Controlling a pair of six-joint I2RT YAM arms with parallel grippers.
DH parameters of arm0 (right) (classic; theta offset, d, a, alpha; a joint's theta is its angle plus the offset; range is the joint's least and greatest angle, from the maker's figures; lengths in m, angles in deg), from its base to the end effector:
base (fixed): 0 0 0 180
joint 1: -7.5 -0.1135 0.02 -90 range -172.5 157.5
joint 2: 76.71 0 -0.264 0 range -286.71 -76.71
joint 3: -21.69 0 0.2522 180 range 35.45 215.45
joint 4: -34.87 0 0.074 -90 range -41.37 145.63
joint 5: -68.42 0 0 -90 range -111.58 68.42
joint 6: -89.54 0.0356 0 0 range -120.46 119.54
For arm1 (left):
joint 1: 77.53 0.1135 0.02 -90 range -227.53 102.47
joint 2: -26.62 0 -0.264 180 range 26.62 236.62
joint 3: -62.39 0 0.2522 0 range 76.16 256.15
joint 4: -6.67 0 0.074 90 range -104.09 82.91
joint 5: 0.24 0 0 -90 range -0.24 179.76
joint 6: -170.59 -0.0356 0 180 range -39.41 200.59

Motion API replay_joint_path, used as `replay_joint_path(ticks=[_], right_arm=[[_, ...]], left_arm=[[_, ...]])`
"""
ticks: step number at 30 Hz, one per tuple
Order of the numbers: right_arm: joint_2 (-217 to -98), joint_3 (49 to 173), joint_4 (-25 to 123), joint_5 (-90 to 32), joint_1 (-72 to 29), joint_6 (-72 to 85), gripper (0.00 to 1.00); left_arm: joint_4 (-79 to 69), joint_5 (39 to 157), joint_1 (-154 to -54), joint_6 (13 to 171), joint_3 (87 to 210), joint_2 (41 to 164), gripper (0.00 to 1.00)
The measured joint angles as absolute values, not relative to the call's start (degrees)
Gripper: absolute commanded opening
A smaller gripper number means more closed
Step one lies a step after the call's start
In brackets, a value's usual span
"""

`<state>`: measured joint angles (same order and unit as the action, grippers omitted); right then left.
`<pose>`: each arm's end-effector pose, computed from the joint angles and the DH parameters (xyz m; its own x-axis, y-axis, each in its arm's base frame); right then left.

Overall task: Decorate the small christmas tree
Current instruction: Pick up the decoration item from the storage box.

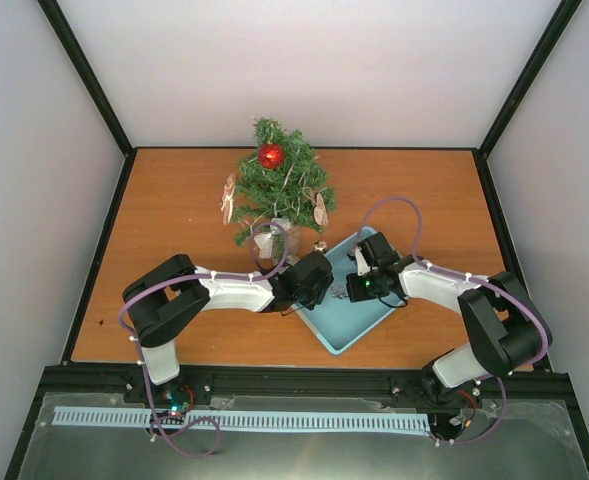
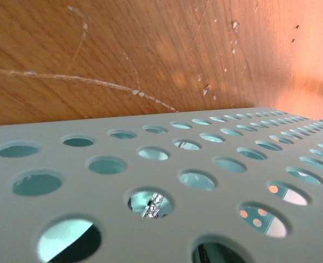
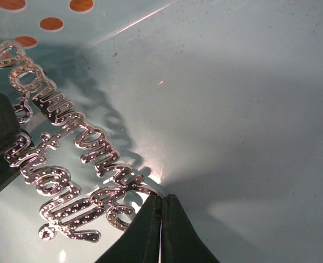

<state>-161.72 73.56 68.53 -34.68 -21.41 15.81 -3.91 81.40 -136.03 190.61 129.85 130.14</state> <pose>0.2158 0.1284 0.1387 -0.9262 -0.1998 -0.3198 -0.3016 0.9015 0.3103 0.1928 -0.3047 0.1423 -0.6135 -0.7779 0.1357 -0.6279 0.3763 -0.6813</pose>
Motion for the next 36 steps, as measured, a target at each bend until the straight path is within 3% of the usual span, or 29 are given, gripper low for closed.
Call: replay_joint_path(ticks=[28, 30, 36], right_arm=[[-161.83, 73.08, 67.62, -37.04, -21.41, 15.00, 0.05], [-161.81, 72.93, 67.25, -37.06, -21.41, 15.02, 0.05], [-161.79, 72.88, 67.03, -37.15, -21.39, 15.02, 0.06]], left_arm=[[0.74, 81.64, -136.03, 189.10, 128.75, 130.49, 0.28], [0.76, 81.64, -136.03, 189.03, 128.75, 130.49, 0.25], [0.68, 82.03, -135.99, 187.66, 129.45, 131.13, 0.03]])
